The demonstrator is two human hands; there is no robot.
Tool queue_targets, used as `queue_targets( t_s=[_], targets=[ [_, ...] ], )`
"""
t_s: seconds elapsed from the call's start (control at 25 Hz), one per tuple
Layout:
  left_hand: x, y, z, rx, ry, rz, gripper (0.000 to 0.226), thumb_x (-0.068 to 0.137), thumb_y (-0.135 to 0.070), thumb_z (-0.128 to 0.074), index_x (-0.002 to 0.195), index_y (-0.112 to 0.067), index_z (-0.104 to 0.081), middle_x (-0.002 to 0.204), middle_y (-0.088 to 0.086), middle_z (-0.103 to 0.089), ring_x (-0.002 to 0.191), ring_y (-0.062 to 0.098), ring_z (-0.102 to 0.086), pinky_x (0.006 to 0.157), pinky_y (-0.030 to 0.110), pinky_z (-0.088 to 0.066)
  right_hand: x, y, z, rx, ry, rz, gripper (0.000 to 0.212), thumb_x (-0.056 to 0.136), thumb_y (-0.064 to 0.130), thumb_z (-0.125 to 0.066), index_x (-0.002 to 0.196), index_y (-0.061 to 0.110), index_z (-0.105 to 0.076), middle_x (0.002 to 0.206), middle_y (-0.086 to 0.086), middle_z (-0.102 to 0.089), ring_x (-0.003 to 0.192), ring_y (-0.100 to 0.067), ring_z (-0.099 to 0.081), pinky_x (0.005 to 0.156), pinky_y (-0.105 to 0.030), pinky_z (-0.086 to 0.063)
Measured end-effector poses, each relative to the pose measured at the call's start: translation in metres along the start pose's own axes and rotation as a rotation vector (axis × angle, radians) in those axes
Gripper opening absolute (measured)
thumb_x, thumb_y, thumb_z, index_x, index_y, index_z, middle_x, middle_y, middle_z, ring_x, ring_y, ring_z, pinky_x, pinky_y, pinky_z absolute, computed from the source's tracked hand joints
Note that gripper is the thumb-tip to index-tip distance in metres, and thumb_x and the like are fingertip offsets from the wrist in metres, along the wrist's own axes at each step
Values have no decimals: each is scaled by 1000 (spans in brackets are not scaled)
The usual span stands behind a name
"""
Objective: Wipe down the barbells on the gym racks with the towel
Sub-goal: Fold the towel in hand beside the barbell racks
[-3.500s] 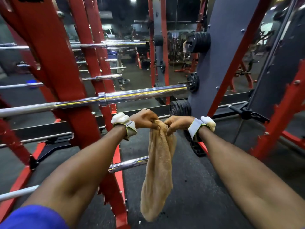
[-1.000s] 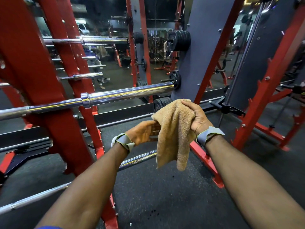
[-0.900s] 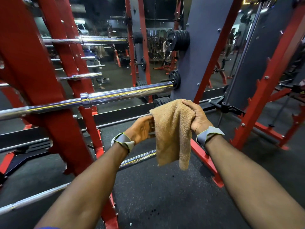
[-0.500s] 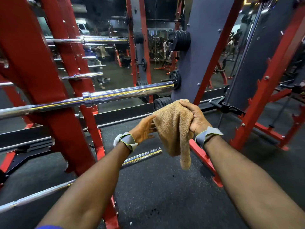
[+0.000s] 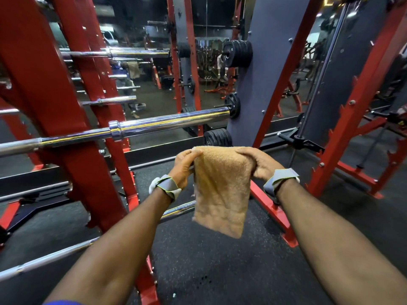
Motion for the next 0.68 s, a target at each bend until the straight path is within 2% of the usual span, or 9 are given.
queue_targets(
  t_s=[0.08, 0.12, 0.2, 0.24, 0.32, 0.36, 0.48, 0.6, 0.68],
  targets=[
    [-7, 2, 3, 12, 9, -35, 10, 92, -23, -66, 93, -13, -67, 81, 5, -56, 73, 14, -54, 65, 27, -44, -1, -7, -1, -12, 27, -64, 28, 94, 11, -59, 77, 14, -81, 74, -6, -74, 64, -17, -71, 61, -27, -58],
    [-8, 3, 5, 6, -1, -44, 13, 93, -25, -66, 95, -12, -67, 82, 6, -57, 74, 13, -54, 65, 27, -44, 2, -8, 1, 31, 11, -68, 23, 93, 10, -59, 80, 12, -79, 74, -6, -74, 65, -19, -71, 63, -29, -58],
    [-12, 0, 7, -18, -32, -53, 12, 93, -26, -66, 94, -14, -68, 83, 3, -58, 74, 11, -56, 68, 27, -45, 8, -8, 3, 154, -34, -32, 9, 86, 7, -66, 92, 10, -72, 81, -8, -74, 77, -22, -72, 75, -33, -56],
    [-12, -2, 6, -33, -35, -54, 11, 93, -25, -66, 94, -15, -67, 83, 3, -58, 73, 10, -55, 68, 26, -44, 11, -10, 1, 165, -37, -15, 10, 85, 7, -68, 95, 9, -71, 85, -8, -74, 85, -24, -71, 82, -35, -55],
    [-13, -1, 9, -25, -49, -63, 9, 93, -22, -65, 95, -14, -64, 81, 4, -54, 71, 9, -52, 66, 24, -42, 16, -29, 1, 28, -72, -2, 12, 83, 9, -72, 96, 10, -72, 89, -9, -74, 94, -27, -68, 87, -37, -54],
    [-13, 1, 10, -6, -45, -76, 10, 93, -22, -64, 96, -13, -63, 81, 7, -51, 71, 10, -50, 65, 24, -40, 18, -36, 6, -27, -116, 14, 14, 81, 9, -74, 95, 10, -73, 88, -9, -73, 93, -27, -67, 84, -37, -53],
    [-17, 18, 19, 59, -10, -77, 14, 92, -24, -66, 97, -11, -65, 87, 9, -51, 78, 16, -50, 65, 23, -42, 23, -41, 14, 13, -167, 99, 10, 79, 7, -74, 88, 9, -76, 78, -7, -72, 77, -22, -67, 72, -31, -54],
    [-17, 47, 31, 102, -31, -24, 20, 91, -27, -68, 98, -8, -66, 88, 10, -52, 83, 20, -48, 71, 26, -42, 25, -49, 19, -94, -161, 152, 5, 82, 5, -74, 86, 9, -73, 69, -2, -68, 64, -15, -62, 61, -25, -48],
    [-16, 74, 41, 189, -57, 11, 26, 86, -35, -71, 94, -10, -65, 86, 7, -49, 83, 19, -44, 69, 27, -38, 28, -71, 23, -143, -127, 119, 5, 85, 3, -71, 88, 7, -72, 70, -1, -69, 63, -11, -62, 57, -21, -48]
  ],
)
Point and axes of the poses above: each hand's wrist, its own x-axis towards the middle knuckle, its own z-axis out of the back of the hand, y = z × x, the point moved 8 cm from there along x, towards the middle knuckle
